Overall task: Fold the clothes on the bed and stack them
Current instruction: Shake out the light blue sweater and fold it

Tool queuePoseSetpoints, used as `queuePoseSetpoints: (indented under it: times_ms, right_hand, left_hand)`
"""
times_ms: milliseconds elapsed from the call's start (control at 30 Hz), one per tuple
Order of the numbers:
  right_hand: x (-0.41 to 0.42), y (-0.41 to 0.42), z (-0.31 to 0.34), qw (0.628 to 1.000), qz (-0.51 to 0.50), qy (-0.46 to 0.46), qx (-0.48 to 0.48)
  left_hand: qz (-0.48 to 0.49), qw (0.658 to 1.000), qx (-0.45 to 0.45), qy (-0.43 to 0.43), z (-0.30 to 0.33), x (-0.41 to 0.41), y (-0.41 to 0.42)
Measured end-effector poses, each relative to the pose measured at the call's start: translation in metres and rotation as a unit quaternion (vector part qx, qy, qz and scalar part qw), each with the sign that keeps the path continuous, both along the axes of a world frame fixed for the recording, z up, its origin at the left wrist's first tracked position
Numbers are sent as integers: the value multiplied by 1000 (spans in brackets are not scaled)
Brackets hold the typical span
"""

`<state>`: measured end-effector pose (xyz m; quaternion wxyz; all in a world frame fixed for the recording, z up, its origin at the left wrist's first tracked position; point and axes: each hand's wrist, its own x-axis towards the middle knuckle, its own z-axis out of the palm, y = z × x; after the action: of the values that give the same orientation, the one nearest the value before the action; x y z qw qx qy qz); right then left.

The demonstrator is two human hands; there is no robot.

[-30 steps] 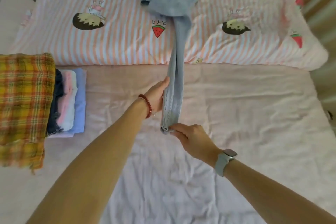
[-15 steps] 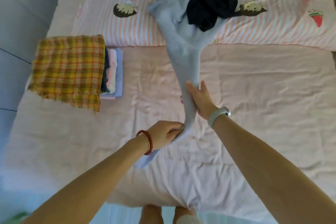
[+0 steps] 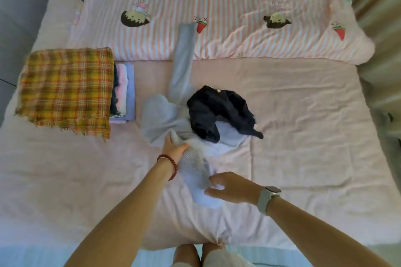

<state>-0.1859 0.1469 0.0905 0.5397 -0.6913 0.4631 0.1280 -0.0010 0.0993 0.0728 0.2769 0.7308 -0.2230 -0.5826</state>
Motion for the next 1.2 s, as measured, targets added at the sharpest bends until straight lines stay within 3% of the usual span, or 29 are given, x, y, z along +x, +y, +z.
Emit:
queuePoseSetpoints:
  times_ms: [67, 133, 200, 267, 333, 433, 467, 600, 633, 767, 833, 933, 1033, 1133, 1200]
  right_hand:
    - [-11, -4, -7, 986, -151, 47, -57]
    - [-16, -11, -10, 955, -254, 57, -143]
    - [-14, -22, -9, 946, -278, 10, -165]
    - [-4, -37, -7, 951, -280, -50, -125]
    - [11, -49, -5, 943, -311, -93, -76]
    - [20, -66, 3, 919, -377, -77, -81]
    - [16, -74, 8, 898, -425, -78, -81]
    - [-12, -106, 55, 749, -625, -176, -135]
    - [-17, -112, 70, 754, -614, -181, -148]
    - [-8, -119, 122, 871, -404, -232, -152]
    - [5, -122, 144, 894, -326, -266, -154]
    - [20, -127, 175, 875, -339, -270, -218]
    - [21, -128, 206, 847, -361, -259, -293]
    - [13, -135, 240, 797, -409, -240, -374]
    - [10, -140, 266, 762, -423, -245, -425]
  left_hand:
    - [-119, 992, -22, -29, -6, -6, 19]
    - [-196, 980, -35, 24, -2, 1, 31]
    - [-241, 962, -29, 124, 18, 16, 29]
    - [-297, 938, -42, 172, 42, 27, 14]
    - [-335, 930, -71, 133, 60, 31, -8]
    - [-379, 916, -131, 22, 83, 28, -37]
    - [-380, 911, -160, 5, 91, 27, -42]
    - [-287, 918, -273, -10, 127, 34, -55]
    - [-264, 918, -296, -1, 139, 34, -59]
    - [-218, 903, -364, 71, 201, 25, -76]
    - [-196, 893, -386, 123, 235, 18, -79]
    - [-137, 876, -407, 219, 277, 17, -81]
    - [-95, 872, -425, 223, 299, 31, -83]
    - [-63, 884, -461, 49, 306, 46, -85]
    - [-56, 869, -483, -89, 309, 53, -87]
